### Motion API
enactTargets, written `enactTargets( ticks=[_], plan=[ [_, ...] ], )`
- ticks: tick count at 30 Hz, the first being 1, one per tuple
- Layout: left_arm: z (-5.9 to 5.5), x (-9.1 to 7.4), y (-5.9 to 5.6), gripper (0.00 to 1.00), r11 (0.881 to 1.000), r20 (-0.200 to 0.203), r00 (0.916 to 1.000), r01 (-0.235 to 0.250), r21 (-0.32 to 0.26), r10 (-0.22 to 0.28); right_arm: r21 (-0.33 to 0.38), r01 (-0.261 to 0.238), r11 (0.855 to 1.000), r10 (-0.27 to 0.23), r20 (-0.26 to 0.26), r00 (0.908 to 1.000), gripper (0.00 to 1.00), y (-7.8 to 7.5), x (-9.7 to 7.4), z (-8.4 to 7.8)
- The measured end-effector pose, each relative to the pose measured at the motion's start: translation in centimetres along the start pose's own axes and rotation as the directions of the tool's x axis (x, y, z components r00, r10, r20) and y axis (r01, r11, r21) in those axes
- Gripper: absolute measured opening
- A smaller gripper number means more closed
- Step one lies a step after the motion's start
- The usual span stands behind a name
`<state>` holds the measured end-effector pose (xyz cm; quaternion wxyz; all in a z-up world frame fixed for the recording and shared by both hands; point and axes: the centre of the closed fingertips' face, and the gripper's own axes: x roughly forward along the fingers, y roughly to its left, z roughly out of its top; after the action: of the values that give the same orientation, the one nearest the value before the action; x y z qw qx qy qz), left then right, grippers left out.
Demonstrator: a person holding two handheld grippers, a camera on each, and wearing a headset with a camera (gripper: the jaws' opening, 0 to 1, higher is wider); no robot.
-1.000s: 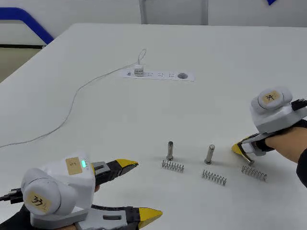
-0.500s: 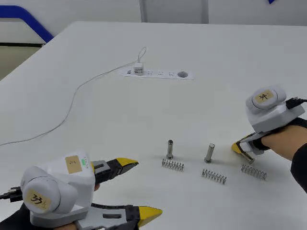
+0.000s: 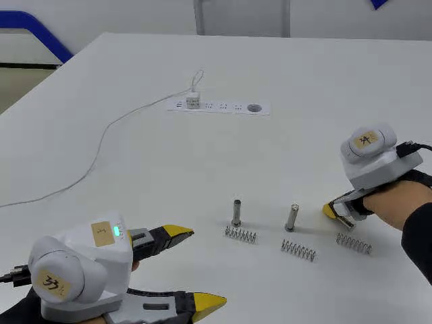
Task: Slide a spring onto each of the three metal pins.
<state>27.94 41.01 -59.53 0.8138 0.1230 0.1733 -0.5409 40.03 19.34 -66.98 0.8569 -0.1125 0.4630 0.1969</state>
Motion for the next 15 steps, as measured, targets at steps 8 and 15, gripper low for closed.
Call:
enactTargets(
  ticks=[8, 15],
  plan=[
    [0.1, 0.0, 0.1, 0.64, 1.000, 0.006, 1.0000, -0.005, 0.001, 0.005, 0.026, 0.007, 1.000, -0.008, 0.052, 0.9986, 0.09, -0.2, -1.3, 0.4],
    [0.2, 0.0, 0.1, 0.64, 1.000, 0.006, 1.0000, -0.004, 0.007, 0.004, 0.029, 0.007, 1.000, -0.009, 0.076, 0.9970, 0.09, -0.1, -2.4, 0.6]
  ],
)
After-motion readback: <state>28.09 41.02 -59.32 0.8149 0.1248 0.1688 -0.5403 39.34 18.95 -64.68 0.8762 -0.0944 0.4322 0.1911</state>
